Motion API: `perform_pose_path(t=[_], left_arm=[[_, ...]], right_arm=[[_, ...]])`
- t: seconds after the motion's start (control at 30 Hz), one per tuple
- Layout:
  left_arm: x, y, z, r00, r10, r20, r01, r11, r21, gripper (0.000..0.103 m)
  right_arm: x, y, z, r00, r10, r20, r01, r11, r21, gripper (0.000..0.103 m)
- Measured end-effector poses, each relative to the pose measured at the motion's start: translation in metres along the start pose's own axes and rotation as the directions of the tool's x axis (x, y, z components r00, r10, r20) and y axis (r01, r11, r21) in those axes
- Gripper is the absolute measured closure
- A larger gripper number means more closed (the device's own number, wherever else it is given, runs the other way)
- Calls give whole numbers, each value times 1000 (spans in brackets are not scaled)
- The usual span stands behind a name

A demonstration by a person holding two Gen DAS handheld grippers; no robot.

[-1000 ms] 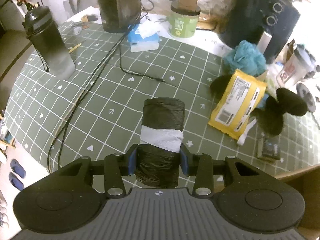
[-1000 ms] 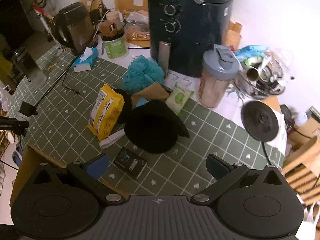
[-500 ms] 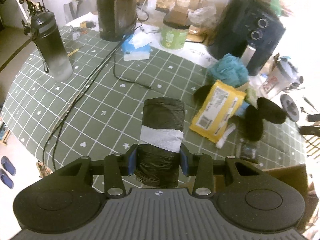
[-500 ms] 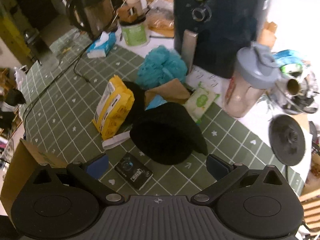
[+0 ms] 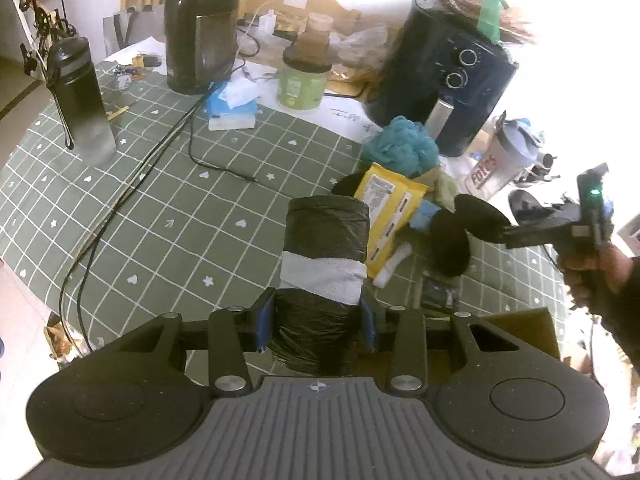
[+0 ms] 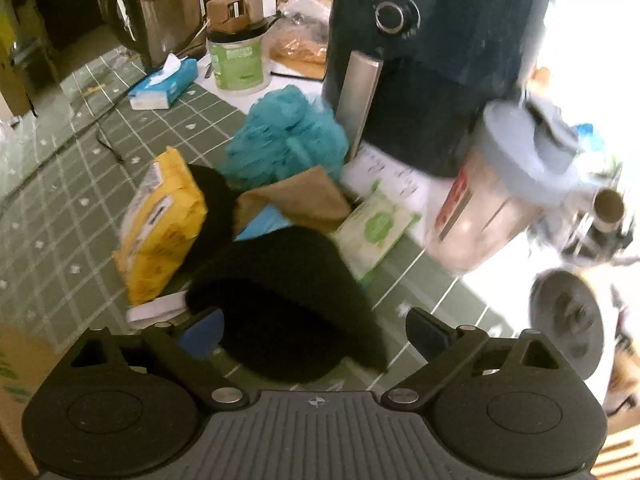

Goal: Organize soft objects
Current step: 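Lift the rolled towel with the left tool while the right tool grasps the black cushion, then carry the towel with the left tool while the right tool lifts the black cushion toward the box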

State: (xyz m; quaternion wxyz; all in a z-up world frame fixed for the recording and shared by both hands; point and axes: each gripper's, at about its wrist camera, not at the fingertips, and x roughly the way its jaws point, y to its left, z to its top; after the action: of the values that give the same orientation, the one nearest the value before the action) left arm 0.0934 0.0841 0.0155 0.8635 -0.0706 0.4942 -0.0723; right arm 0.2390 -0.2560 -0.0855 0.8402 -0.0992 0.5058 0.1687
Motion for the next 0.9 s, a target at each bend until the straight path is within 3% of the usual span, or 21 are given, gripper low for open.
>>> perform_pose_path(t=[0.07, 0.13, 0.2, 0.23, 0.27, 0.3, 0.63, 0.9], left_arm=[[-3, -1, -2, 1000, -7, 1, 7, 1000, -7, 62], [-5, -1, -5, 1000, -8, 5, 8, 1000, -12, 62], [-7, 0, -7, 1000, -7, 7, 7, 1000, -18, 62], [-8, 0, -8, 1000, -6, 6, 7, 1000, -21, 62], [-8, 0, -9, 1000, -5, 6, 5, 1000, -22, 62], [-9, 0, -10, 1000, -3, 5, 3, 1000, -23, 62], [-12, 2, -18, 1000, 0, -5, 0, 999, -35, 62], [-13, 0, -19, 1000, -5, -3, 5, 1000, -29, 62]], right_arm=[[9, 4, 2, 999, -45, 3, 45, 997, -62, 7], [21, 8, 2, 996, -86, -6, 84, 989, -118, 18], [31, 11, 1, 994, -111, -24, 105, 982, -155, 46], [35, 13, 1, 993, -114, -32, 107, 980, -169, 55], [36, 15, 1, 993, -113, -36, 105, 978, -183, 71], [36, 18, 0, 992, -119, -35, 110, 974, -197, 80], [32, 41, -3, 984, -174, -39, 153, 937, -315, 88], [21, 37, -5, 980, -197, -28, 183, 947, -266, 89]])
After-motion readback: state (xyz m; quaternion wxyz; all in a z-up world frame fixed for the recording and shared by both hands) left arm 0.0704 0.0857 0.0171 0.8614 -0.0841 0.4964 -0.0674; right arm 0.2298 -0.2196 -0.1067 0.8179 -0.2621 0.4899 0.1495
